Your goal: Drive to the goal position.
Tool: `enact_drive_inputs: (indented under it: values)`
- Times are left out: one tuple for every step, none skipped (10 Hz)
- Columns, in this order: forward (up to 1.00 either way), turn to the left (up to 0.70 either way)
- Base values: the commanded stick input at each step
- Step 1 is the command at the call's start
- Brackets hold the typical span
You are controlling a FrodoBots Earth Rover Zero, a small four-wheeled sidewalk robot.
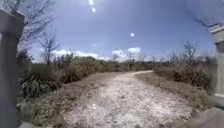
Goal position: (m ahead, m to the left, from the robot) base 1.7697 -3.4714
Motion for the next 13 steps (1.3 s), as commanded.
enact_drive_inputs:
  values:
    - [0.3,0.0]
    - [0.3,0.0]
    - [0.3,0.0]
    - [0.3,0.0]
    - [0.3,0.0]
    - [0.3,0.0]
    - [0.3,0.0]
    - [0.3,0.0]
    - [0.3,0.0]
    - [0.3,0.0]
    - [0.3,0.0]
    - [0.3,0.0]
    - [0.3,0.0]
